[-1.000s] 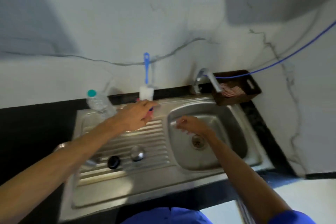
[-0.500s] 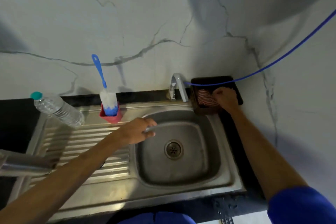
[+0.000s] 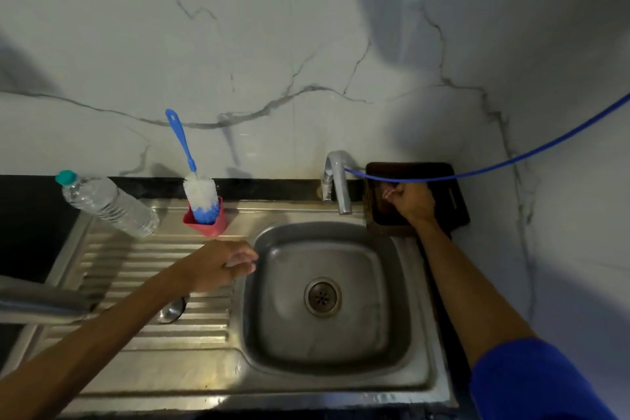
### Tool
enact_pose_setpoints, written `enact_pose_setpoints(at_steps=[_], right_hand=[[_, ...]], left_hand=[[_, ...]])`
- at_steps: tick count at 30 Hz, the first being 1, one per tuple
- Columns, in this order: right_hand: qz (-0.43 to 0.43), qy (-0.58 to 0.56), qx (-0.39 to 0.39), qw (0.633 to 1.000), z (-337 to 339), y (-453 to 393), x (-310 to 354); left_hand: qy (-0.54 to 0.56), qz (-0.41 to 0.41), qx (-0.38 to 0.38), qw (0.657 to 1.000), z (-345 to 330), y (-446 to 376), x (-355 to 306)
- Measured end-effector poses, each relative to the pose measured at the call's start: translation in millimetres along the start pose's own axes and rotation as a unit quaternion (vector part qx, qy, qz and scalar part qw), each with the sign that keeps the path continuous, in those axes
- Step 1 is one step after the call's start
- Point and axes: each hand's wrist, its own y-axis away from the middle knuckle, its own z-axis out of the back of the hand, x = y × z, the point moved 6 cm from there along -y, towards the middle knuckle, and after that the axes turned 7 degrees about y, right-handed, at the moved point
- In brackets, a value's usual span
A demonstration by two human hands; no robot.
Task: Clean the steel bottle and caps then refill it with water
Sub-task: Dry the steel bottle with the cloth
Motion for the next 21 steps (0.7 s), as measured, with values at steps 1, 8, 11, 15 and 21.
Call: enact_pose_setpoints(at_steps=[1, 8, 11, 15, 21], right_hand=[[0.002, -0.054, -0.023, 0.998, 18.8, 2.7, -2.1], [-0.087, -0.521, 0.067, 0.847, 89.9, 64.2, -2.4], [-0.125, -0.67, 0.155, 0.716, 58.5, 125.2, 11.9], [-0.196, -0.674, 0.239, 0.671, 7.1, 210.2, 55.4], [-0.16, -0.643, 0.35, 0.662, -49.2, 286.4, 188.0]], left_hand=[[0.014, -0.009, -0.007, 1.0, -2.0, 4.3, 3.7], [0.163, -0.021, -0.019, 0.986, -29.2, 32.8, -0.8], [0.237, -0.036, -0.028, 0.97, -45.5, 38.0, -13.5], [0.36, -0.016, -0.096, 0.928, -59.2, 44.3, -30.1], [0.459, 0.078, -0.119, 0.877, -25.7, 69.3, -28.4]])
